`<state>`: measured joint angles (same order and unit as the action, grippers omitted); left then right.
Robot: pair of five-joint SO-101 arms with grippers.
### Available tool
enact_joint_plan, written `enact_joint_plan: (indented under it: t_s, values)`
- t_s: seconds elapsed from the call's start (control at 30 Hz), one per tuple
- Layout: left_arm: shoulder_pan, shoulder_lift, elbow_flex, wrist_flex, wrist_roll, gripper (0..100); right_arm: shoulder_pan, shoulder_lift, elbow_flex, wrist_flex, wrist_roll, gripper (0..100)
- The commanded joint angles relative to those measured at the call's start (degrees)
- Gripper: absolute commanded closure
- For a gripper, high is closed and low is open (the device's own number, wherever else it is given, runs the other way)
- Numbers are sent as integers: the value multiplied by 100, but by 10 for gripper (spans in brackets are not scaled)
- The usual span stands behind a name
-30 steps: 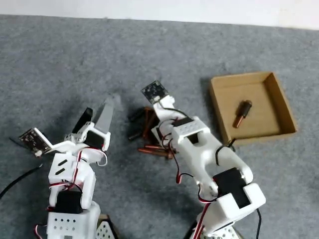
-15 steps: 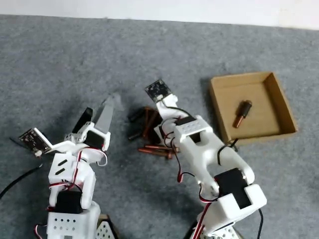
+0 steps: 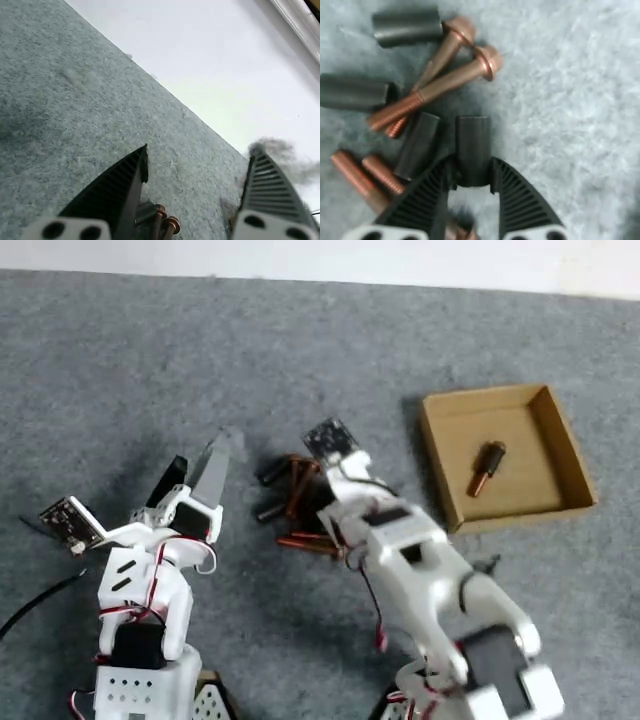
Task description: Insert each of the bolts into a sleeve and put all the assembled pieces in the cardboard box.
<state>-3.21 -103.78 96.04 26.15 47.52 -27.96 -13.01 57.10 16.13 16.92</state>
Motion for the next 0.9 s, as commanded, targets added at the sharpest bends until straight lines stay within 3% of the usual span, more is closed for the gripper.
enact_joint_plan:
  t_s: [0.0,0.2,0.37,0.57,0.87]
  values:
    - [92,-84,110,-105,-35,702,84,-1112,629,-629,18,995]
    - [127,-75,110,-97,-44,702,119,-2237,1437,-646,9,995]
    - [963,-66,101,229,-738,709,418,-2923,1921,-646,9,995]
    - [1349,-57,110,352,-1178,815,752,-3503,2264,-637,-457,995]
    - [2026,-57,110,791,-1670,748,831,-3662,2316,-295,-448,995]
